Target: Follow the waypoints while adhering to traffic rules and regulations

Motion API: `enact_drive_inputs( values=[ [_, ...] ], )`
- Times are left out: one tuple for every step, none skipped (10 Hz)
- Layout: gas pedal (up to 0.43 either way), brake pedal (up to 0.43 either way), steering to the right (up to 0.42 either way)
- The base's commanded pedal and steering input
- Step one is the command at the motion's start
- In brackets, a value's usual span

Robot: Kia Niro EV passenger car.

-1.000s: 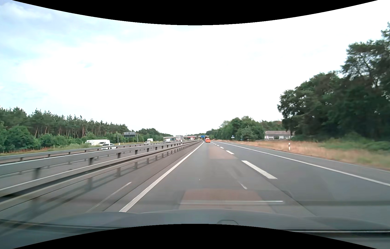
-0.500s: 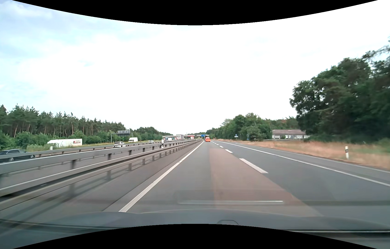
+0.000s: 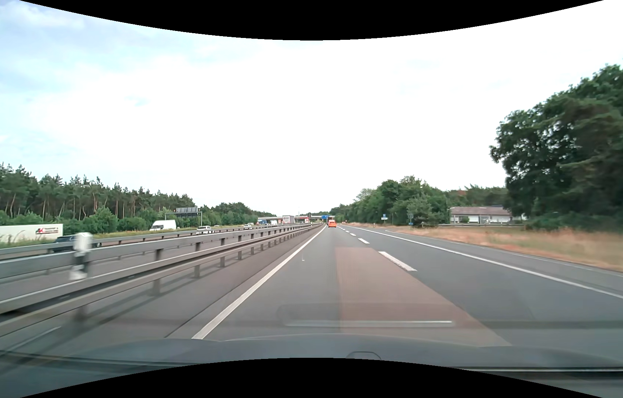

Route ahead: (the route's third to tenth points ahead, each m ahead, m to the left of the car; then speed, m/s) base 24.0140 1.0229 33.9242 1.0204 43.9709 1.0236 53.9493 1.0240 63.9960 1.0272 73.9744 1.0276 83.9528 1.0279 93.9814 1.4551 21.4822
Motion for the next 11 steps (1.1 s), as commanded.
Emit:
enact_drive_inputs(
  values=[
    [0.000,0.000,-0.007],
    [0.000,0.000,-0.006],
    [0.000,0.000,-0.006],
    [0.000,0.000,-0.006],
    [0.000,0.000,-0.006],
    [0.000,0.000,-0.006],
    [0.000,0.000,-0.007],
    [0.000,0.000,-0.006],
    [0.000,0.000,-0.006],
    [0.000,0.000,-0.004],
    [0.000,0.000,-0.004]
  ],
)
